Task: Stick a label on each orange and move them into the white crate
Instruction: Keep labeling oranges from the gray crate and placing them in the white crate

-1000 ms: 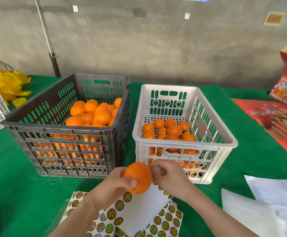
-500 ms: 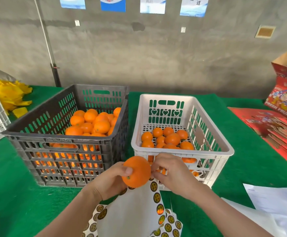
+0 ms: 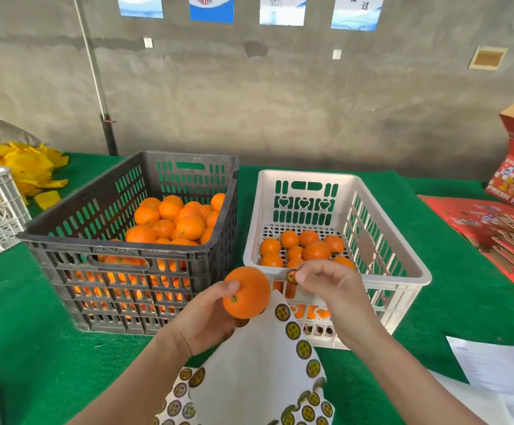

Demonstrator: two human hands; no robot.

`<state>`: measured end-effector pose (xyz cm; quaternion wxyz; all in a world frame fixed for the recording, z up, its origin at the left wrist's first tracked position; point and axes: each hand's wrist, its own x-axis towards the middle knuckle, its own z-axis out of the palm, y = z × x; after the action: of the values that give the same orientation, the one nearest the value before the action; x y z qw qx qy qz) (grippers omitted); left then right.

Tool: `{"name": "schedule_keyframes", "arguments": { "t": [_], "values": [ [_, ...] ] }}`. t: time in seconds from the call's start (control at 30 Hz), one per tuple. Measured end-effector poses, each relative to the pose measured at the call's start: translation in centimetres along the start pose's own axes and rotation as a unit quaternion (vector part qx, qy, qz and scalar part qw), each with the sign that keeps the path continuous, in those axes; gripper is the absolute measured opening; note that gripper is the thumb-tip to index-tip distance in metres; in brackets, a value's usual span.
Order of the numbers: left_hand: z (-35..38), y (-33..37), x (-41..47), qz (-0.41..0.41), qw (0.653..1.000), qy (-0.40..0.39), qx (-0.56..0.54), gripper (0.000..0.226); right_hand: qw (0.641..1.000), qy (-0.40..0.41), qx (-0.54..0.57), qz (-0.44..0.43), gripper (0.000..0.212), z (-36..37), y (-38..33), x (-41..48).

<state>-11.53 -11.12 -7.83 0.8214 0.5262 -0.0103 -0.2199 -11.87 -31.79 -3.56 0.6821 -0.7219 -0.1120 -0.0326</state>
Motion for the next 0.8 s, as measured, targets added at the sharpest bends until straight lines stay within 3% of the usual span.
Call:
{"name": "schedule_keyframes", "arguments": {
  "t": [0.1,0.17,0.23,0.33,0.4,0.47,0.5,0.57,0.63,0.67,0.73,0.8],
  "values": [
    [0.4,0.3,-0.1,0.016,1.0,-0.004,0.019,0.122,0.991,-0.035,0.121,0.043,0.007,0.8,-0.9,-0.6],
    [0.7,0.5,-0.2,0.025,0.999,-0.015,0.028,0.117,0.995,-0.078,0.046,-0.037,0.043,1.4,-1.3,-1.1],
    [0.9,0.4,-0.2,0.02,0.999,-0.042,0.025,0.108,0.975,-0.144,-0.118,-0.12,0.083,1.9,-1.3,-1.2],
    [0.8,-0.3,0.0,-0.015,0.997,-0.061,0.038,0.098,0.943,-0.186,-0.241,-0.132,0.105,2.7,-0.2,-1.0],
    [0.1,-1.4,0.7,-0.065,0.996,-0.05,0.033,0.092,0.958,-0.152,-0.218,-0.105,0.108,2.8,0.7,-0.9],
    [-0.8,-2.9,1.2,-0.129,0.991,-0.029,0.026,0.099,0.986,-0.105,-0.124,-0.044,0.107,2.6,1.2,-0.8],
    [-0.9,-3.8,1.4,-0.153,0.988,-0.023,0.028,0.091,0.994,-0.084,-0.073,-0.007,0.106,2.5,1.4,-0.6],
    [-1.2,-5.5,1.7,-0.176,0.98,-0.01,0.095,0.053,0.997,-0.057,-0.004,0.057,0.096,2.6,1.8,-0.2],
    [-1.8,-7.4,1.7,-0.151,0.954,-0.003,0.259,0.029,0.993,-0.055,0.037,0.103,0.094,2.9,1.9,-0.1],
    [-2.0,-8.1,1.6,-0.136,0.933,0.004,0.333,0.027,0.99,-0.054,0.053,0.123,0.096,3.0,2.0,-0.2],
    [-1.6,-7.6,1.7,-0.105,0.905,0.035,0.411,0.048,0.987,-0.045,0.054,0.141,0.099,3.1,2.1,-0.4],
    [-1.6,-6.1,1.2,-0.026,0.931,0.03,0.363,0.072,0.992,-0.026,0.001,0.127,0.095,3.2,2.1,-0.8]
  ]
}}
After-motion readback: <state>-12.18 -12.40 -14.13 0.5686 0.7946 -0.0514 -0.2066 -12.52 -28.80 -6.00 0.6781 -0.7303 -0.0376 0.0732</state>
